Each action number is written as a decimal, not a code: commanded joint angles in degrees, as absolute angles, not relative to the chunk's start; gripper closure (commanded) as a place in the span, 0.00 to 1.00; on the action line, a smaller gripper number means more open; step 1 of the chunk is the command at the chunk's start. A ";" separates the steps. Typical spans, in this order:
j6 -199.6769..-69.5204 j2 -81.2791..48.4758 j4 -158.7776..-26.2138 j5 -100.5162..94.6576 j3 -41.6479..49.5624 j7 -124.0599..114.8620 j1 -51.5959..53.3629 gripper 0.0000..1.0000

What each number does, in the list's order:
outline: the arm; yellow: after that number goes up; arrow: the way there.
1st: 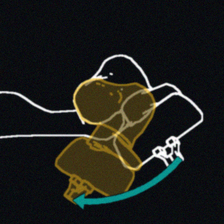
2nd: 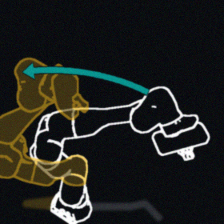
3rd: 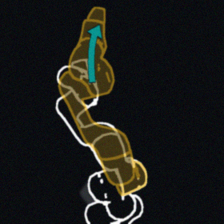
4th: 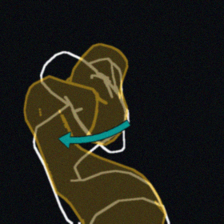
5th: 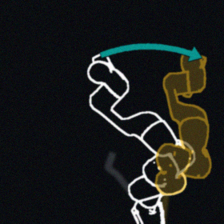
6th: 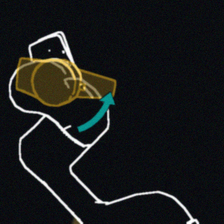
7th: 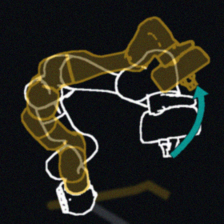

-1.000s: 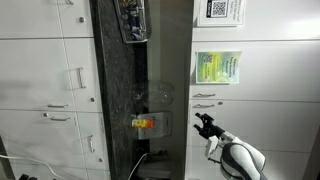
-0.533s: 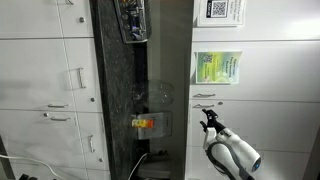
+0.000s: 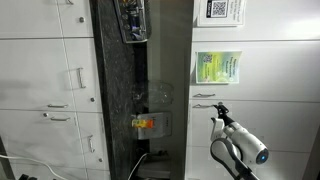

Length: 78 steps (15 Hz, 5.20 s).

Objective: Open the top right cabinet door

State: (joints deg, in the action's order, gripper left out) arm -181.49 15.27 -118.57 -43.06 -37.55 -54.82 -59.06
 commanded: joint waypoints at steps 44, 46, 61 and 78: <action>-169.36 20.82 -93.17 -33.61 -106.63 -49.07 -132.46 0.40; -168.97 20.72 -93.28 -34.27 -106.31 -49.19 -132.30 0.56; -170.46 28.65 -104.53 0.48 -81.14 -22.99 -110.57 0.97; -180.20 23.55 -120.98 -0.84 -52.80 -16.76 -82.64 0.97</action>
